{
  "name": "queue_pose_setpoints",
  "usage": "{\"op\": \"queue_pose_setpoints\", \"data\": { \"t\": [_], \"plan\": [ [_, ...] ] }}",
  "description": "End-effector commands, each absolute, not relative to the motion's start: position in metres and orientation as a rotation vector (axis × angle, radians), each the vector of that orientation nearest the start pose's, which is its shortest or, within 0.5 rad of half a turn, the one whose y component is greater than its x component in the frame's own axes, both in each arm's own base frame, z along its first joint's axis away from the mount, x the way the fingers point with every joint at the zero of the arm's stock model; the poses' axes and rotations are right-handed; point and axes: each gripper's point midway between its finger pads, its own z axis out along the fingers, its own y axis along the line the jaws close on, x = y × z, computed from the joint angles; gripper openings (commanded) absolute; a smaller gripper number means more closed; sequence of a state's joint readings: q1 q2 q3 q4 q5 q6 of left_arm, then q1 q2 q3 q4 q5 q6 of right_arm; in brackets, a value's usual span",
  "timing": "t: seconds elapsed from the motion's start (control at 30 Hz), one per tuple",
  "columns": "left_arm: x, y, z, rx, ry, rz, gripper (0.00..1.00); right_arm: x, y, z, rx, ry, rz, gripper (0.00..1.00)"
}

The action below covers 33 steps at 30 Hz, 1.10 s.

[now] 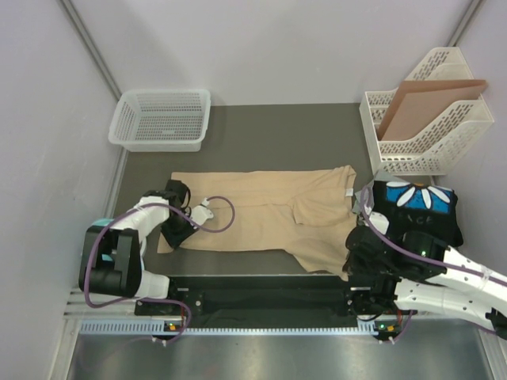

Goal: Fold and stack the t-shirts
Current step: Grap the side of the flattened tshirt closest away from the robot with both arms, then fold the other side of the tshirt into a rectangle

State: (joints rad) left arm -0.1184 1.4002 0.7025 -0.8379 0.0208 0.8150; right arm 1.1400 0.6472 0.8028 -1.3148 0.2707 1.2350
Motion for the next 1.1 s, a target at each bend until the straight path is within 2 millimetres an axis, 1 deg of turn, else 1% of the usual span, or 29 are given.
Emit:
{"op": "queue_pose_setpoints", "data": {
  "t": [0.0, 0.03, 0.07, 0.13, 0.2, 0.27, 0.33, 0.37, 0.4, 0.5, 0.57, 0.67, 0.8, 0.9, 0.93, 0.97, 1.0, 1.07],
  "plan": [
    [0.192, -0.005, 0.022, 1.396, 2.719, -0.075, 0.2, 0.072, 0.111, 0.149, 0.245, 2.654, 0.384, 0.0],
    [0.189, -0.005, 0.027, 1.399, 2.725, -0.083, 0.18, 0.072, 0.111, 0.149, 0.245, 2.653, 0.378, 0.0],
    [0.194, -0.006, 0.034, 1.396, 2.707, -0.078, 0.14, 0.073, 0.112, 0.152, 0.242, 2.647, 0.383, 0.0],
    [0.194, -0.007, 0.043, 1.405, 2.692, -0.087, 0.13, 0.074, 0.113, 0.153, 0.236, 2.649, 0.382, 0.0],
    [0.186, -0.009, 0.05, 1.422, 2.696, -0.114, 0.1, 0.073, 0.112, 0.153, 0.231, 2.652, 0.379, 0.0],
    [0.179, -0.008, 0.056, 1.447, 2.694, -0.123, 0.1, 0.071, 0.111, 0.151, 0.227, 2.659, 0.378, 0.0],
    [0.173, -0.007, 0.06, 1.471, 2.685, -0.127, 0.11, 0.07, 0.109, 0.151, 0.222, 2.662, 0.378, 0.0],
    [0.165, -0.007, 0.061, 1.487, 2.704, -0.149, 0.13, 0.069, 0.108, 0.15, 0.218, 2.669, 0.37, 0.0],
    [0.162, -0.007, 0.062, 1.492, 2.71, -0.157, 0.13, 0.067, 0.104, 0.15, 0.217, 2.676, 0.351, 0.0],
    [0.151, -0.007, 0.063, 1.513, 2.725, -0.187, 0.14, 0.066, 0.101, 0.155, 0.209, 2.677, 0.342, 0.0],
    [0.147, -0.006, 0.063, 1.519, 2.731, -0.187, 0.13, 0.065, 0.099, 0.161, 0.211, 2.671, 0.352, 0.0],
    [0.141, -0.002, 0.065, 1.53, 2.737, -0.169, 0.14, 0.059, 0.098, 0.162, 0.203, 2.685, 0.388, 0.0],
    [0.152, 0.001, 0.065, 1.517, 2.701, -0.102, 0.14, 0.058, 0.097, 0.158, 0.216, 2.682, 0.404, 0.0],
    [0.171, 0.0, 0.065, 1.486, 2.696, -0.066, 0.14, 0.063, 0.1, 0.158, 0.223, 2.673, 0.382, 0.0],
    [0.181, 0.0, 0.069, 1.462, 2.684, -0.044, 0.13, 0.065, 0.101, 0.158, 0.219, 2.671, 0.363, 0.0],
    [0.194, 0.0, 0.069, 1.443, 2.661, -0.012, 0.13, 0.07, 0.099, 0.158, 0.226, 2.652, 0.336, 0.0],
    [0.202, 0.0, 0.067, 1.441, 2.664, 0.002, 0.13, 0.072, 0.097, 0.158, 0.224, 2.645, 0.31, 0.0],
    [0.225, -0.002, 0.072, 1.41, 2.62, 0.043, 0.14, 0.08, 0.096, 0.161, 0.225, 2.618, 0.264, 0.0]
  ]
}}
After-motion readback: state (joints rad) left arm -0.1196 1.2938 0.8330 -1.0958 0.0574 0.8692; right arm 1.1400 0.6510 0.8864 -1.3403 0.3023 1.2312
